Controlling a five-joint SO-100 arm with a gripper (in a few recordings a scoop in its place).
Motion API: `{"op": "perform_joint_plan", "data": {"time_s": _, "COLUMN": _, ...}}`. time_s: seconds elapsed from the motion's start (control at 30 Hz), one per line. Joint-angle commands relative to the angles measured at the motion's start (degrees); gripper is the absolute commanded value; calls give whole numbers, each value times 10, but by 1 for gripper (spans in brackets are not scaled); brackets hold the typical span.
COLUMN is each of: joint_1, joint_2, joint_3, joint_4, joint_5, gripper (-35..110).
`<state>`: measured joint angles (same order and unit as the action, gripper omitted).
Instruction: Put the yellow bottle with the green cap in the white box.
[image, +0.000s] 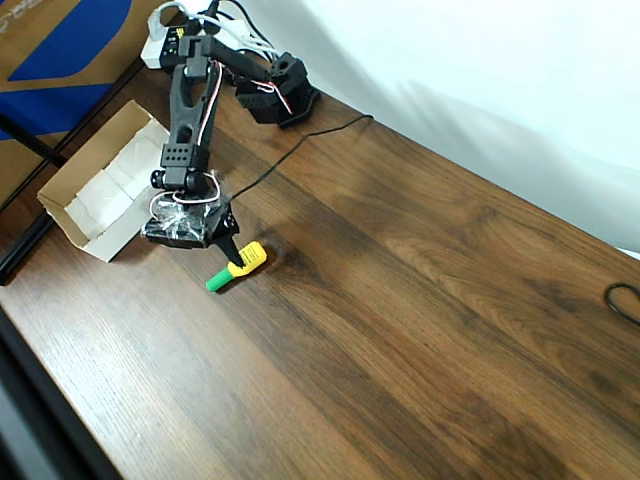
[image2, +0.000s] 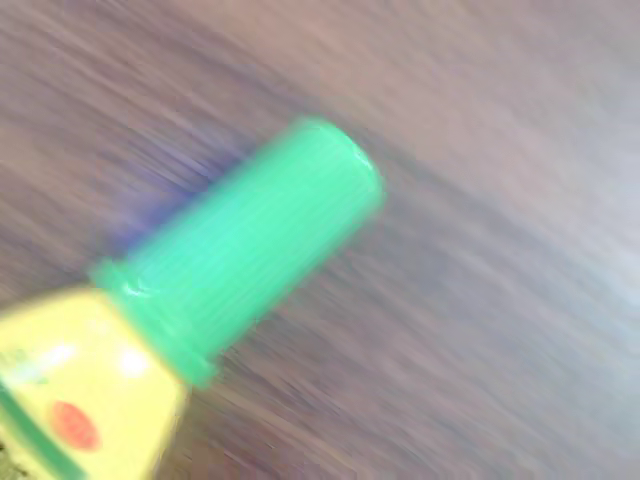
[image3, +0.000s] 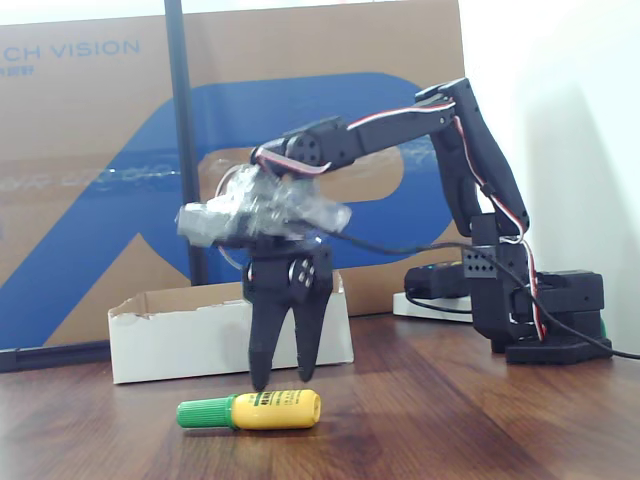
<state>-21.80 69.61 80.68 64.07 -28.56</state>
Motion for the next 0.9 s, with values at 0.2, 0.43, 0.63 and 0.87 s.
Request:
{"op": "perform_joint_plan", "data": {"time_s": 0.2, "joint_1": 4, "joint_2": -10, "joint_3": -47, "joint_4": 2, "joint_5": -26, "gripper": 33}}
{"op": "perform_joint_plan", "data": {"time_s": 0.43, "joint_1": -4, "joint_2": -32, "joint_3": -62, "joint_4": 15, "joint_5": -19, "gripper": 32}}
{"op": "perform_joint_plan", "data": {"time_s": 0.63, "joint_1": -11, "joint_2": -33, "joint_3": -62, "joint_4": 12, "joint_5": -3, "gripper": 29}}
{"op": "perform_joint_plan", "data": {"time_s": 0.87, "joint_1": -21, "joint_2": -17, "joint_3": -55, "joint_4": 12, "joint_5": 3, "gripper": 26}}
